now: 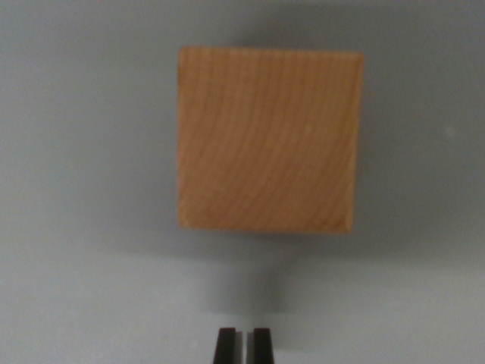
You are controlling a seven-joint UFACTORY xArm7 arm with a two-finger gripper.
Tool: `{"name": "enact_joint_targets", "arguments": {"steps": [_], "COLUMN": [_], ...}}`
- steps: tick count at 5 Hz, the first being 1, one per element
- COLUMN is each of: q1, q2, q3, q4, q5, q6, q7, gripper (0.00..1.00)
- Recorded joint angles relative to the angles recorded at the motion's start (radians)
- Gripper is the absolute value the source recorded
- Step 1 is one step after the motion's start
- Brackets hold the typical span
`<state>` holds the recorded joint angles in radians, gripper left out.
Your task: Push wooden cube
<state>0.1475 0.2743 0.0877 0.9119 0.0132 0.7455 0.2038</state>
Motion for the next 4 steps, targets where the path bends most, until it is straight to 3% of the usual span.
{"name": "enact_joint_targets", "arguments": {"steps": [1, 2, 3, 4], "q1": [-0.0007, -0.0007, -0.0016, -0.0016], "q2": [0.017, 0.017, 0.038, 0.038], "q3": [-0.001, -0.001, -0.003, -0.003], "q4": [0.027, 0.027, 0.060, 0.060], "q5": [-0.0011, -0.0011, -0.0025, -0.0025], "q6": [0.010, 0.010, 0.023, 0.023], "q7": [-0.002, -0.002, -0.004, -0.004], "gripper": [1.00, 1.00, 1.00, 1.00]}}
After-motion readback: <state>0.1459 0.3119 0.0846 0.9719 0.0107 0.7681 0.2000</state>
